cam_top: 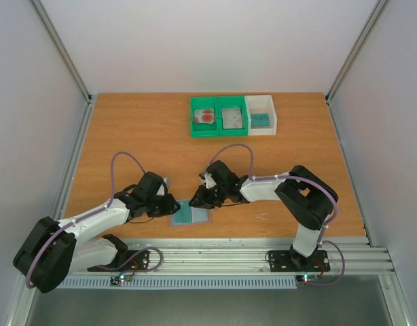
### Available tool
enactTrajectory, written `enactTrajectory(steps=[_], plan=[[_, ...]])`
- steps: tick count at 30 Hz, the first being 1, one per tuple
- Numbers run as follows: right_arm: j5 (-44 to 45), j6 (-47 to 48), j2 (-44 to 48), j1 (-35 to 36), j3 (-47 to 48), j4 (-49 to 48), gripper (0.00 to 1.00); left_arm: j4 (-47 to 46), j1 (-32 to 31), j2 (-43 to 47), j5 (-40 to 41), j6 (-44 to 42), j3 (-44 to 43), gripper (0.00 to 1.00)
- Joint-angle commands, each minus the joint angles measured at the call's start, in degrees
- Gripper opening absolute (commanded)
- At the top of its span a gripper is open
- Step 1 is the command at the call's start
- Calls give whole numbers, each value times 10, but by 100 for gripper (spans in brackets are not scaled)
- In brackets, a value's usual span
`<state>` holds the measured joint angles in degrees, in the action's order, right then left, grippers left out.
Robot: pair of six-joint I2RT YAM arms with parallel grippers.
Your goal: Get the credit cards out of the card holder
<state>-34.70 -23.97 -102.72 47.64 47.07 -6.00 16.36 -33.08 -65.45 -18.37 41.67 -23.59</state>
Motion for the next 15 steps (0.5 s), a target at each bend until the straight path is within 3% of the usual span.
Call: enactTrajectory(steps=[1, 5, 15], plan=[[-10, -6, -6, 2, 0, -23, 17, 0, 1, 33, 13, -9, 6, 28], [-16, -12, -11, 3, -1, -33, 16, -1, 1, 48, 18, -2, 13, 28], [-36, -27, -41, 3, -4, -62, 17, -22, 2, 4, 20, -2, 29, 15]])
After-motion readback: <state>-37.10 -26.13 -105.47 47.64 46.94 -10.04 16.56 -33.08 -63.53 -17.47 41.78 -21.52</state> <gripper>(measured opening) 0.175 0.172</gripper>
